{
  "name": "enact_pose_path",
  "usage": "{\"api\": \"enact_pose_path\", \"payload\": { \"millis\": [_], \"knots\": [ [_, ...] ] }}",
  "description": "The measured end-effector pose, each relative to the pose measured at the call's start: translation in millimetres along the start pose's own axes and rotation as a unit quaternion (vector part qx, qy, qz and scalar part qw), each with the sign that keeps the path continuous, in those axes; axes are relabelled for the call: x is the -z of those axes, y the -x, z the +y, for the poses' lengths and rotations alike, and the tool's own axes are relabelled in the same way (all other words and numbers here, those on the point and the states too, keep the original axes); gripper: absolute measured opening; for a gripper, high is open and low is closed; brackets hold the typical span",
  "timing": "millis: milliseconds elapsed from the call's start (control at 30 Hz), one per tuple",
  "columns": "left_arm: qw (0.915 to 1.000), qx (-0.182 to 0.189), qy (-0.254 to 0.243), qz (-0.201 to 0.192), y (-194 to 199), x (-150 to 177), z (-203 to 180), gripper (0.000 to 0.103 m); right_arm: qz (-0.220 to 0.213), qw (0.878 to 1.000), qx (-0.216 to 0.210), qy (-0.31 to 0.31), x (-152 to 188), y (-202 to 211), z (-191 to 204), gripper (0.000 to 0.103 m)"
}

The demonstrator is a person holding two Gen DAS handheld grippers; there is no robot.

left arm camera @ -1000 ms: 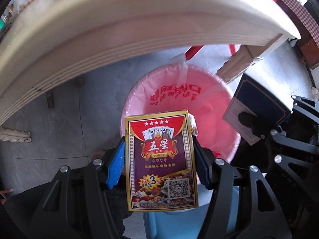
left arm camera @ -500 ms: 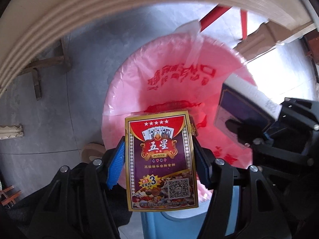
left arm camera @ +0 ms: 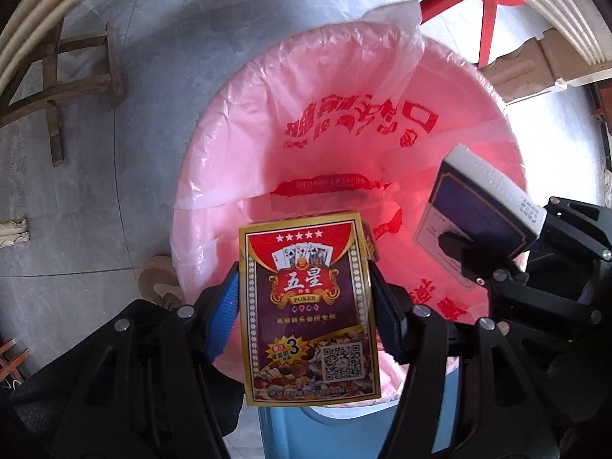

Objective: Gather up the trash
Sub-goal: 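Open both tools to drop the two boxes into the pink bin, then move both open tools back over the table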

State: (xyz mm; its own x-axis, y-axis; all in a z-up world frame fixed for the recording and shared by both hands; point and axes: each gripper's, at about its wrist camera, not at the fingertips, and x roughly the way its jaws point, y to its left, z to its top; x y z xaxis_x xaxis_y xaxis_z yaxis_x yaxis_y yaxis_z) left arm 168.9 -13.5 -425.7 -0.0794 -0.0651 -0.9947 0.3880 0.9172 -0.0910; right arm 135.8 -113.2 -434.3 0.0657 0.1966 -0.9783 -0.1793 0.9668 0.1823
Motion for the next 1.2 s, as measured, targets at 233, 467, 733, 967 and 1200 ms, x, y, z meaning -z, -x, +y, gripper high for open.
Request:
{"api": "enact_pose_path", "payload": {
  "millis": [233,467,733,967,1200],
  "knots": [
    [0.9995,-0.029,-0.009,-0.002,-6,-7,-1,0.072,-0.002,1.0,0.001,0.001,-3,1,3,0.022],
    [0.9997,-0.022,0.006,-0.002,-7,-6,4,0.073,-0.013,1.0,0.007,-0.015,-4,6,-4,0.044],
    [0.9997,-0.02,0.01,-0.001,-8,-8,8,0.073,-0.015,1.0,0.006,-0.022,-4,6,-3,0.046],
    [0.9997,-0.02,0.012,-0.003,-7,-8,9,0.073,-0.017,1.0,0.006,-0.023,-4,7,-6,0.046],
    [0.9991,-0.037,0.004,-0.021,6,-4,3,0.073,-0.034,0.999,0.009,-0.018,-2,23,-1,0.047]
  ]
}}
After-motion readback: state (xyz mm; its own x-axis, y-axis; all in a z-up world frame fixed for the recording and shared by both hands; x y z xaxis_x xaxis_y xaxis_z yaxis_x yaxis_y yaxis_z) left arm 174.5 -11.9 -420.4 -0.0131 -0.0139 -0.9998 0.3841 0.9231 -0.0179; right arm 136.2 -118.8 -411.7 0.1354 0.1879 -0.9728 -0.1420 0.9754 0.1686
